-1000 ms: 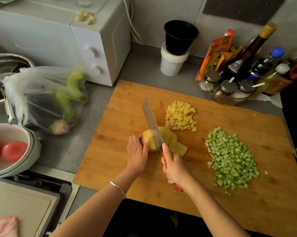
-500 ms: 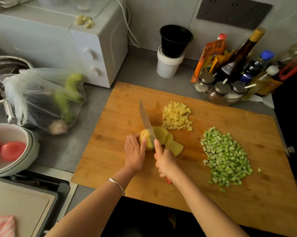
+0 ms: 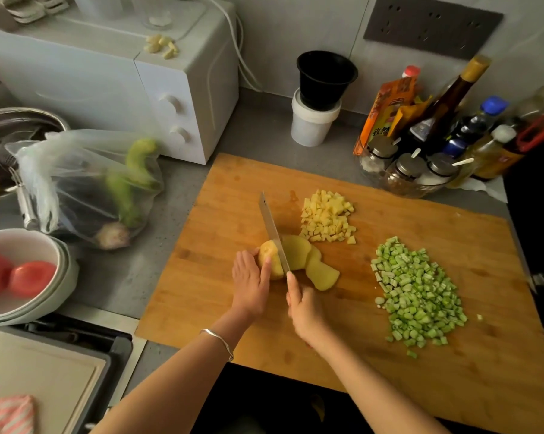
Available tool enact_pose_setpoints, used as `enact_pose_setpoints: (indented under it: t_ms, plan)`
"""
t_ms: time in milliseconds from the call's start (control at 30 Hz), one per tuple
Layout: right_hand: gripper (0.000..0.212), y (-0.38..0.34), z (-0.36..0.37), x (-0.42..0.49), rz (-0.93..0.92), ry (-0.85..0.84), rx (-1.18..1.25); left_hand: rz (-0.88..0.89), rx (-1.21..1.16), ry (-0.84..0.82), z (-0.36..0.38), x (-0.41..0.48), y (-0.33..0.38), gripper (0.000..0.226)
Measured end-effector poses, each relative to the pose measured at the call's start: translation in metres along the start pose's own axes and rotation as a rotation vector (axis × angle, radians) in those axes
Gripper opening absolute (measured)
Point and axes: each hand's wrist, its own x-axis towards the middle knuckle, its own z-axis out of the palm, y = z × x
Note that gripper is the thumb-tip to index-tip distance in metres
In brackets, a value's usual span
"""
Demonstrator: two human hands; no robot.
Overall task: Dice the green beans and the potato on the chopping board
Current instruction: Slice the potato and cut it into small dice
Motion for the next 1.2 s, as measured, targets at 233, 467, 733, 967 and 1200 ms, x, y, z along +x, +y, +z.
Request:
enact_pose_setpoints:
  t_ms: [233,467,733,967,1200]
  plan:
    - [0.058,-0.019,-0.015,0.018,0.059,-0.058,-0.102,-0.019,-0.006,0.004,0.0,0.001,-0.002,0.058]
    - [0.052,-0.009,-0.027,0.003,0.16,-0.159,0.375,-0.041,-0.009,-0.015,-0.002,-0.001,-0.002,0.059]
    - [0.055,-0.01,-0.053,-0.018,-0.047,-0.158,0.448,-0.053,-0.12,-0.053,-0.009,-0.001,-0.004,0.042]
    - [0.056,-0.018,-0.042,-0.028,-0.09,-0.17,0.397,-0.068,-0.07,-0.05,-0.009,-0.005,-0.006,0.045]
    - [0.053,-0.019,-0.037,-0.027,-0.078,-0.162,0.313,-0.054,-0.052,-0.031,-0.008,-0.005,-0.007,0.05]
